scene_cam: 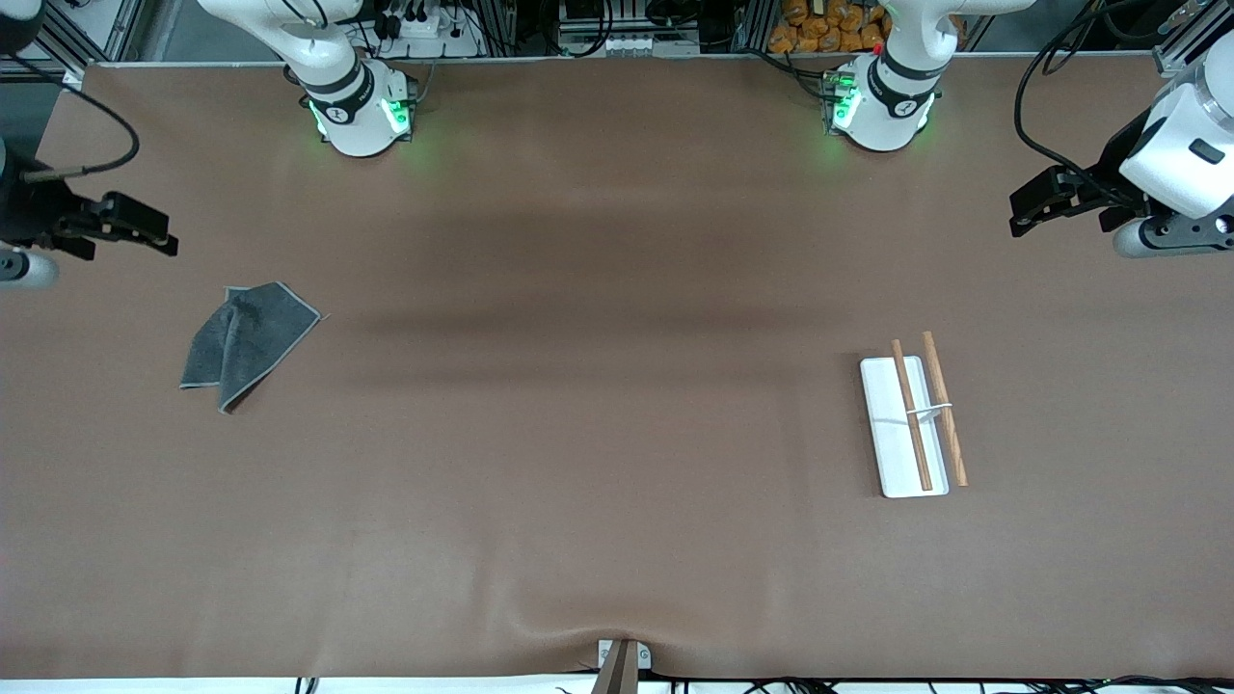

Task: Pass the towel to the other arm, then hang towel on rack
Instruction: 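Move the right gripper down toward the grey towel, then lower the right gripper onto the grey towel and close on it, then lift the towel with the right gripper while the left gripper approaches, then grasp the towel with the left gripper beside the right gripper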

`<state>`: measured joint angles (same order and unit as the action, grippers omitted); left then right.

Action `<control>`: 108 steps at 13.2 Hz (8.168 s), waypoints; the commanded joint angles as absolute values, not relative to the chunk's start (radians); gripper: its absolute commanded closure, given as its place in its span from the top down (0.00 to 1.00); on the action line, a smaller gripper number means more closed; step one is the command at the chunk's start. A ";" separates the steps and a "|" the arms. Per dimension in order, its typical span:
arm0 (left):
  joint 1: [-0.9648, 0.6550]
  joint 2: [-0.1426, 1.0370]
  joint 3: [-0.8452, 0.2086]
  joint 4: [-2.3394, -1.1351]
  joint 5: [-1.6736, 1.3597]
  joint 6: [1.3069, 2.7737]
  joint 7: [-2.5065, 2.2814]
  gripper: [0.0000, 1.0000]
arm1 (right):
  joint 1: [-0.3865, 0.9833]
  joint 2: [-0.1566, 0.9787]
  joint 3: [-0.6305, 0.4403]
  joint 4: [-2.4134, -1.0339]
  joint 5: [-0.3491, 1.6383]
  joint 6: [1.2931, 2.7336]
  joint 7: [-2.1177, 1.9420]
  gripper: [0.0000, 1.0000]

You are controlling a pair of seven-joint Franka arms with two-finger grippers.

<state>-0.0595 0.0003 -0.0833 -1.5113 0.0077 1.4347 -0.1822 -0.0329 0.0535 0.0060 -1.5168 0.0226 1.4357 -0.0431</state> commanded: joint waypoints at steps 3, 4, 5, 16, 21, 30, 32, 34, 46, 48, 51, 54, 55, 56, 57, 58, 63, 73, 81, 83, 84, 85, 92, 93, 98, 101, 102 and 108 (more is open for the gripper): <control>-0.058 0.005 -0.083 -1.503 -0.006 1.419 -0.169 1.00 | -0.098 0.097 0.017 -1.534 -0.002 1.431 -0.060 1.00; -0.057 0.005 -0.084 -1.502 -0.009 1.420 -0.167 1.00 | -0.100 0.115 0.017 -1.539 -0.006 1.431 -0.058 1.00; -0.058 0.006 -0.083 -1.500 -0.009 1.420 -0.167 1.00 | -0.112 0.133 0.017 -1.549 -0.008 1.442 -0.058 1.00; -0.067 0.008 -0.084 -1.502 -0.009 1.422 -0.167 1.00 | -0.230 0.175 0.018 -1.906 -0.068 1.833 -0.262 1.00; -0.067 0.008 -0.084 -1.505 -0.009 1.422 -0.169 1.00 | -0.276 0.184 0.018 -2.074 -0.064 2.051 -0.374 0.94; -0.067 0.012 -0.084 -1.508 -0.008 1.420 -0.172 1.00 | -0.383 0.317 0.020 -2.118 -0.060 2.281 -0.584 0.68; -0.069 0.017 -0.084 -1.506 -0.008 1.420 -0.172 1.00 | -0.394 0.330 0.021 -2.161 -0.057 2.339 -0.583 0.68; -0.069 0.020 -0.084 -1.506 -0.008 1.422 -0.172 1.00 | -0.393 0.333 0.021 -2.167 -0.052 2.353 -0.580 0.68; -0.067 0.021 -0.084 -1.506 -0.008 1.422 -0.169 1.00 | -0.387 0.324 0.023 -2.315 -0.023 2.583 -0.560 0.44; -0.067 0.021 -0.084 -1.506 -0.008 1.422 -0.170 1.00 | -0.387 0.322 0.023 -2.316 -0.023 2.582 -0.548 0.31; -0.067 0.023 -0.084 -1.506 -0.008 1.422 -0.170 1.00 | -0.391 0.322 0.025 -2.318 -0.023 2.583 -0.549 0.19; -0.069 0.026 -0.084 -1.506 -0.009 1.425 -0.170 1.00 | -0.390 0.318 0.025 -2.319 -0.023 2.580 -0.549 0.00; -0.072 0.026 -0.084 -1.506 -0.008 1.425 -0.170 1.00 | -0.385 0.314 0.025 -2.319 -0.023 2.570 -0.548 0.00; -0.072 0.026 -0.084 -1.506 -0.008 1.425 -0.170 1.00 | -0.380 0.311 0.026 -2.315 -0.023 2.545 -0.545 0.00; -0.072 0.026 -0.084 -1.506 -0.008 1.425 -0.169 1.00 | -0.374 0.307 0.028 -2.303 -0.023 2.508 -0.542 0.00; -0.071 0.026 -0.084 -1.506 -0.008 1.425 -0.169 1.00 | -0.370 0.299 0.028 -2.293 -0.023 2.475 -0.516 0.00; -0.064 0.023 -0.084 -1.505 -0.008 1.425 -0.167 1.00 | -0.336 0.253 0.032 -2.229 0.021 2.269 -0.442 0.00; -0.063 0.020 -0.084 -1.511 -0.006 1.420 -0.164 1.00 | -0.089 0.149 0.031 -1.991 0.312 1.742 0.166 0.00; -0.167 0.069 -0.100 -1.497 -0.009 1.446 -0.205 1.00 | 0.195 0.161 0.031 -1.801 0.597 1.698 0.912 0.00; -0.211 0.087 -0.101 -1.499 -0.017 1.497 -0.274 1.00 | 0.248 0.170 0.031 -1.734 0.661 1.700 1.091 0.00; -0.230 0.103 -0.101 -1.497 -0.043 1.520 -0.316 1.00 | 0.274 0.184 0.029 -1.695 0.692 1.701 1.168 0.00; -0.238 0.124 -0.101 -1.500 -0.085 1.551 -0.354 1.00 | 0.291 0.205 0.029 -1.649 0.698 1.704 1.237 0.00; -0.279 0.302 -0.101 -1.500 -0.404 1.672 -0.458 1.00 | 0.537 0.271 0.029 -1.583 0.769 2.069 1.734 0.00; -0.276 0.326 -0.100 -1.500 -0.464 1.680 -0.463 1.00 | 0.555 0.287 0.029 -1.572 0.769 2.113 1.796 0.00; -0.268 0.412 -0.100 -1.499 -0.662 1.735 -0.512 1.00 | 0.566 0.359 0.029 -1.471 0.821 2.126 1.848 0.00; -0.273 0.458 -0.100 -1.454 -0.727 1.776 -0.610 1.00 | 0.565 0.360 0.029 -1.468 0.853 2.141 1.848 0.00; -0.276 0.463 -0.100 -1.454 -0.765 1.793 -0.624 1.00 | 0.565 0.364 0.029 -1.468 0.853 2.148 1.848 0.00; -0.336 0.463 -0.100 -1.445 -0.828 1.926 -0.813 1.00 | 0.574 0.388 0.029 -1.433 0.854 2.166 1.881 0.00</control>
